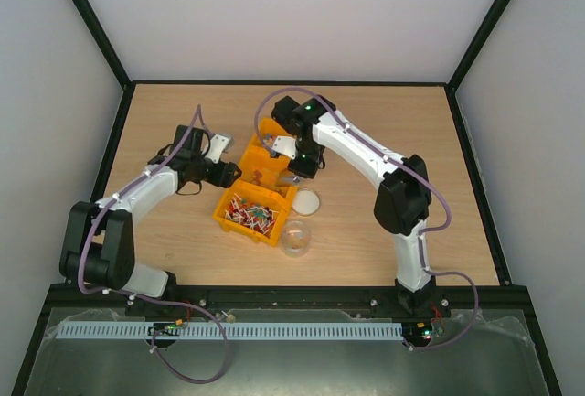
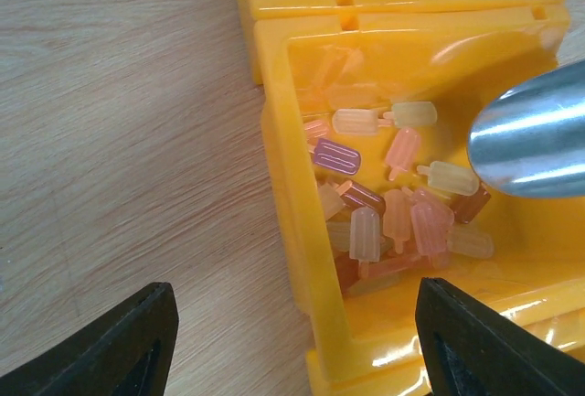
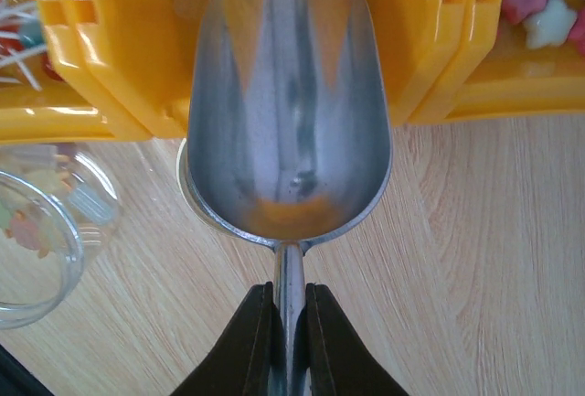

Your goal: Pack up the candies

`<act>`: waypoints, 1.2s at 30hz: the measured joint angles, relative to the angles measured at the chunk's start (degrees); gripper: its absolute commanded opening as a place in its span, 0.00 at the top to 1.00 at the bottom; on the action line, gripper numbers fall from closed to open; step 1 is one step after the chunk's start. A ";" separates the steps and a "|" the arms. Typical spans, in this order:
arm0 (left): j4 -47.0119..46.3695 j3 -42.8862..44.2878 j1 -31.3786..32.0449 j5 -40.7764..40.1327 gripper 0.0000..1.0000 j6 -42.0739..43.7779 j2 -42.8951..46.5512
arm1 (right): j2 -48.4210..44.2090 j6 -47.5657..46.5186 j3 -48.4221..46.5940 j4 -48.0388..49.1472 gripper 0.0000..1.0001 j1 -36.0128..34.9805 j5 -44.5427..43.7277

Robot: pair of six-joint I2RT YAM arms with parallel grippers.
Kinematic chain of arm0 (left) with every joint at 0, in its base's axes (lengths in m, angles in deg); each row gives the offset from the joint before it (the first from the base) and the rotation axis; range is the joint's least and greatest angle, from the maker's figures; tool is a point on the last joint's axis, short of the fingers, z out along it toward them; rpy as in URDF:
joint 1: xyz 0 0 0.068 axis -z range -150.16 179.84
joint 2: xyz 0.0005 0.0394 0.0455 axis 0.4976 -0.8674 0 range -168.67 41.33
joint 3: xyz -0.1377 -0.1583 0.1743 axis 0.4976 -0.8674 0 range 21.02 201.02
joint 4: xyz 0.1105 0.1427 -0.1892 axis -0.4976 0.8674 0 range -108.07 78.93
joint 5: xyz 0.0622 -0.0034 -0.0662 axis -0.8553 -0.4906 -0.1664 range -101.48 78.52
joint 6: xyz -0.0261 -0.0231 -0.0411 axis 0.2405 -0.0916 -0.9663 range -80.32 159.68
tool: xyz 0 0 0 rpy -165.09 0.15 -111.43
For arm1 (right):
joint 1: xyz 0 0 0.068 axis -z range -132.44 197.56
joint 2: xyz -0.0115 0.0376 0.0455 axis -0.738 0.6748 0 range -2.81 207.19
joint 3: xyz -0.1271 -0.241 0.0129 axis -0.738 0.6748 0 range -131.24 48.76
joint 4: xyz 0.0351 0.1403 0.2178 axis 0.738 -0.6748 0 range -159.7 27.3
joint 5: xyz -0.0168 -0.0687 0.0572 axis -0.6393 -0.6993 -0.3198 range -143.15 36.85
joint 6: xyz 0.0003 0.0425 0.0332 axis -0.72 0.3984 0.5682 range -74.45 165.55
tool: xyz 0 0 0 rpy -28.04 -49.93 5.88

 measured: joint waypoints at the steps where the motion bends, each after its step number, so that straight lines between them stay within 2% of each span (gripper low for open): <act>1: -0.20 0.00 0.00 -0.24 0.27 -0.04 -0.22 | 0.42 0.11 0.00 -0.11 0.99 -0.11 -0.63; 7: -1.25 0.00 0.00 -1.20 0.31 -0.52 -1.31 | 2.23 0.44 -0.33 -0.46 0.99 -0.63 -3.74; 18: -2.78 0.33 1.68 -1.49 0.46 -1.29 -4.85 | 8.50 -0.52 -6.58 -0.15 0.99 -2.03 -4.74; 26: -4.22 0.46 2.67 -1.25 0.52 -1.51 -6.01 | 11.34 -0.15 -9.11 2.45 0.99 -1.90 0.81; 32: -4.52 0.83 2.67 -1.07 0.55 -1.42 -7.17 | 10.73 1.16 -5.68 8.41 0.99 -1.49 4.92; 36: -4.42 0.90 2.36 -1.55 0.57 -1.42 -7.61 | 7.48 2.67 2.75 18.05 0.99 -1.22 8.28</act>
